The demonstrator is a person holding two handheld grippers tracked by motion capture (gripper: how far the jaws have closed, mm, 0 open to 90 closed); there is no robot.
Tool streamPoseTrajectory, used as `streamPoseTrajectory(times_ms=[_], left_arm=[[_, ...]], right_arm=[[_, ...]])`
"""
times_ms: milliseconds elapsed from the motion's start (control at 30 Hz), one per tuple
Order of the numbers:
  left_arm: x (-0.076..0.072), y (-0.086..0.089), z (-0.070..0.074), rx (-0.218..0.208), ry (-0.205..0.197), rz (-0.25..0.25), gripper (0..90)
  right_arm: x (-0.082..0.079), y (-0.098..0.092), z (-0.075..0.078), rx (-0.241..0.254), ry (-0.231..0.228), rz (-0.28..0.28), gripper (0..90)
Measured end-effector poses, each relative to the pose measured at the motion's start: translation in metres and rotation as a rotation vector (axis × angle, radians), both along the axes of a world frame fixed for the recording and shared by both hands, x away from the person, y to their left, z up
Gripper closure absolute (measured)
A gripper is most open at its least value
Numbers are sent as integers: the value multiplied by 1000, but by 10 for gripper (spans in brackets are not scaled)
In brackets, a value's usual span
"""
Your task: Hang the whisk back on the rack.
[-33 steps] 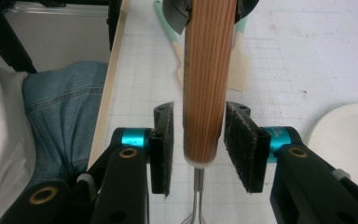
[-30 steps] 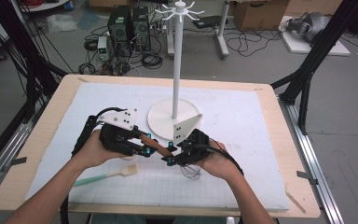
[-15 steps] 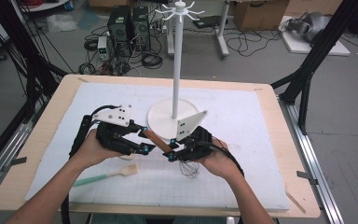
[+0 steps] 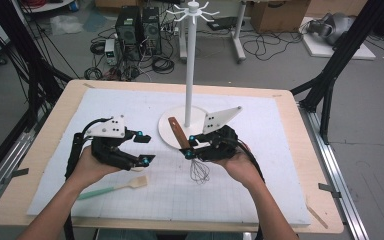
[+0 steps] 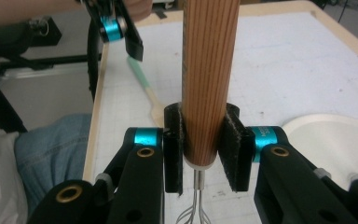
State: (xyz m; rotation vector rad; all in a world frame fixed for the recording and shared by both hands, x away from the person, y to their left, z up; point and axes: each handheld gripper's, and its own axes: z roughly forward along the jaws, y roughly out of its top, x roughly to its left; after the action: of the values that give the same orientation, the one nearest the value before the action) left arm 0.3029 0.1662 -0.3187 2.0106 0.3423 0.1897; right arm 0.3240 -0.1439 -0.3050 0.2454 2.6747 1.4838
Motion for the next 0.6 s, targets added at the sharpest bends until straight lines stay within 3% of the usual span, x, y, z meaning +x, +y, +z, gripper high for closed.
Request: streamPoseTrajectory(times_ms=[300,600], left_arm=[[-13,21,-5,16,-20,73,333],[-17,38,-12,30,-36,137,296]], right_arm=[[-1,-6,15,42,-1,-34,728],[6,-17,31,86,-2,-76,728]])
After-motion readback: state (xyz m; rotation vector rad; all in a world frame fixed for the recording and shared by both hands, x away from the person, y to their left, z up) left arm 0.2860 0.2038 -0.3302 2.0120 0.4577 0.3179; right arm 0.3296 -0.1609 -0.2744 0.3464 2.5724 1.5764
